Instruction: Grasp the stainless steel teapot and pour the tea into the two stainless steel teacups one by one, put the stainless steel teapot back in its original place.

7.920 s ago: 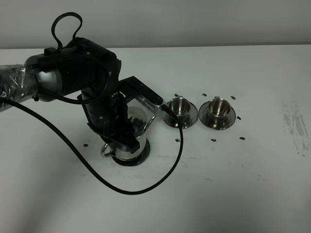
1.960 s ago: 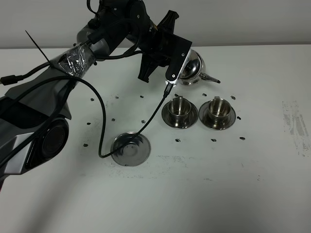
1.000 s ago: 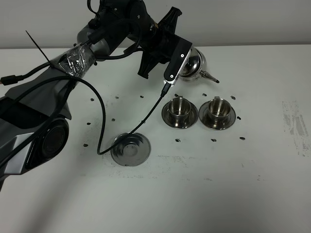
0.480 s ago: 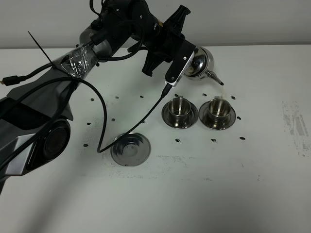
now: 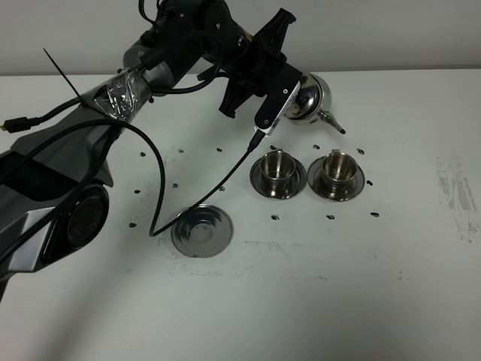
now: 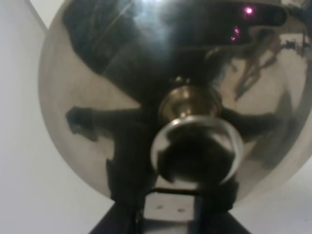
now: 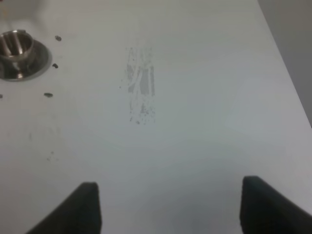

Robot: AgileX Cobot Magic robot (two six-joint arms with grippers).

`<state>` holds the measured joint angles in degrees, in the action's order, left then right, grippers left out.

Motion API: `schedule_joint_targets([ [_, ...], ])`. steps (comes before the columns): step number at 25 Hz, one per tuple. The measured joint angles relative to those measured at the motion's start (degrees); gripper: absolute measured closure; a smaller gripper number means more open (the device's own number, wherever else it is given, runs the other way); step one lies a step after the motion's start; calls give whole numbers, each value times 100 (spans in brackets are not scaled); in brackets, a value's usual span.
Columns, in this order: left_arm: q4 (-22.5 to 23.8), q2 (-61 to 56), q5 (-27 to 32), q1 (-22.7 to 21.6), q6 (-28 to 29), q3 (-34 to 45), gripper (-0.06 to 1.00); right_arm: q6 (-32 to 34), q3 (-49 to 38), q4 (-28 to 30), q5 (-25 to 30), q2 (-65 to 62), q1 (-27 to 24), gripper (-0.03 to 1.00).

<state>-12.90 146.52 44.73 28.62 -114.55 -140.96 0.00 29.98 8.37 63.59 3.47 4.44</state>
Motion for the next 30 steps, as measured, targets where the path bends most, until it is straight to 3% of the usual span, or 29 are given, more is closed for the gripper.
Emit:
schedule_joint_targets([
  [9,-5,0,0,0,-314,0,76,0,0,0,0,0,0,38],
  [30,108,0,139,50,-338,0,76,0,0,0,0,0,0,38],
])
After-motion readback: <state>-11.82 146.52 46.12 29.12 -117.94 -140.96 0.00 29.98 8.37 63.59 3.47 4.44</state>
